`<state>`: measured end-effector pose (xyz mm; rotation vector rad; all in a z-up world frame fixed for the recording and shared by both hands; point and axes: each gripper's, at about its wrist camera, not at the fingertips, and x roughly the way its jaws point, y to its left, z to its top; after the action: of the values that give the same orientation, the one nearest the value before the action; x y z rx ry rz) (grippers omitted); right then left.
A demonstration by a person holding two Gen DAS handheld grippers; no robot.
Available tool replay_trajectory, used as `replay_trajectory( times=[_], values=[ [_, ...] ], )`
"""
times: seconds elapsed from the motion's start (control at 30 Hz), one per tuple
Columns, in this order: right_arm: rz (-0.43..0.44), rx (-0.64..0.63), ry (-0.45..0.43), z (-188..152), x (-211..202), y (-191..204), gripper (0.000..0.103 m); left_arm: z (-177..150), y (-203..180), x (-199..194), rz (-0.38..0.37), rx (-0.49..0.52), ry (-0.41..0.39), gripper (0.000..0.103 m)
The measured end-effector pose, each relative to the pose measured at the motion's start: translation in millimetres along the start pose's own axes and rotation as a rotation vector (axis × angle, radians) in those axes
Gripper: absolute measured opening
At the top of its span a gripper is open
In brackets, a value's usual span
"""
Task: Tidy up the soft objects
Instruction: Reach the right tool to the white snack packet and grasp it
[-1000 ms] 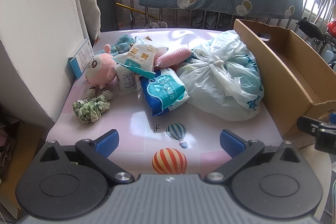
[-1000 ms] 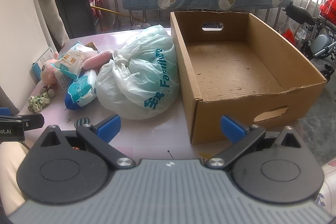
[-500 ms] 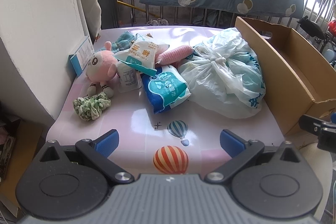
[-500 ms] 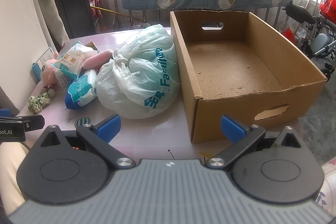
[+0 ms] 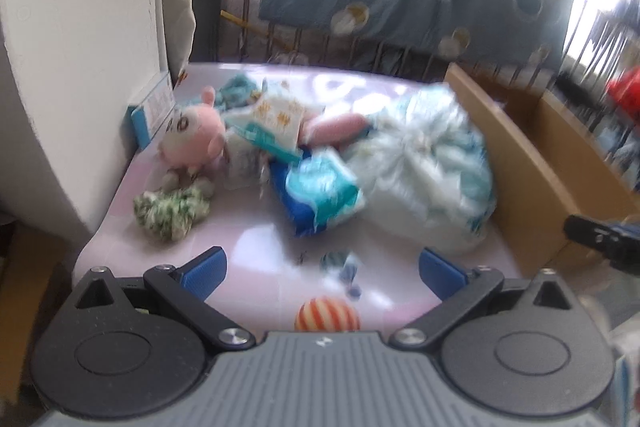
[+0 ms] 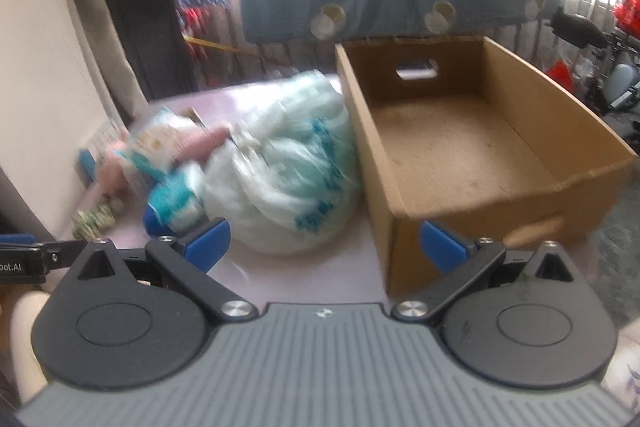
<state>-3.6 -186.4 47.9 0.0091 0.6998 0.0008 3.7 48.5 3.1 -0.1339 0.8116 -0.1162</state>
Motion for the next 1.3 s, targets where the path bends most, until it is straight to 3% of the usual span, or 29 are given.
replay_trajectory(
  times=[0.07, 0.2, 0.3, 0.4, 0.53, 0.67, 0.77, 1.03, 1.17, 1.3],
  values=[
    [0.070, 0.012, -0.024, 14, 5, 7, 0.102, 14, 10, -4, -0.002, -0.005, -0.039, 0.103],
    [0.245, 0.072, -0.041, 46, 27, 23, 0.101, 46, 20, -2, 0.119, 0.065, -0.120, 0.103],
    [0.374, 0.129, -0.025, 71, 58, 40, 0.099, 75, 30, 13, 0.154, 0.072, -0.152, 0.101],
    [0.480, 0.219, 0.048, 92, 103, 60, 0.093, 99, 41, 38, 0.148, 0.053, -0.131, 0.091],
    [0.581, 0.368, 0.196, 115, 180, 77, 0.080, 129, 56, 87, 0.090, 0.012, -0.033, 0.062],
    [0.585, 0.455, 0.335, 130, 253, 95, 0.067, 146, 65, 134, 0.042, -0.011, 0.057, 0.050],
    [0.526, 0.454, 0.423, 132, 295, 105, 0.060, 156, 68, 167, 0.001, -0.029, 0.112, 0.050],
    [0.485, 0.514, 0.551, 121, 364, 111, 0.059, 178, 79, 246, -0.047, -0.137, 0.270, 0.053],
    [0.478, 0.536, 0.565, 119, 377, 113, 0.056, 180, 89, 272, -0.042, -0.219, 0.316, 0.050],
    [0.471, 0.546, 0.581, 117, 387, 117, 0.043, 178, 90, 274, -0.018, -0.261, 0.288, 0.028]
  ],
)
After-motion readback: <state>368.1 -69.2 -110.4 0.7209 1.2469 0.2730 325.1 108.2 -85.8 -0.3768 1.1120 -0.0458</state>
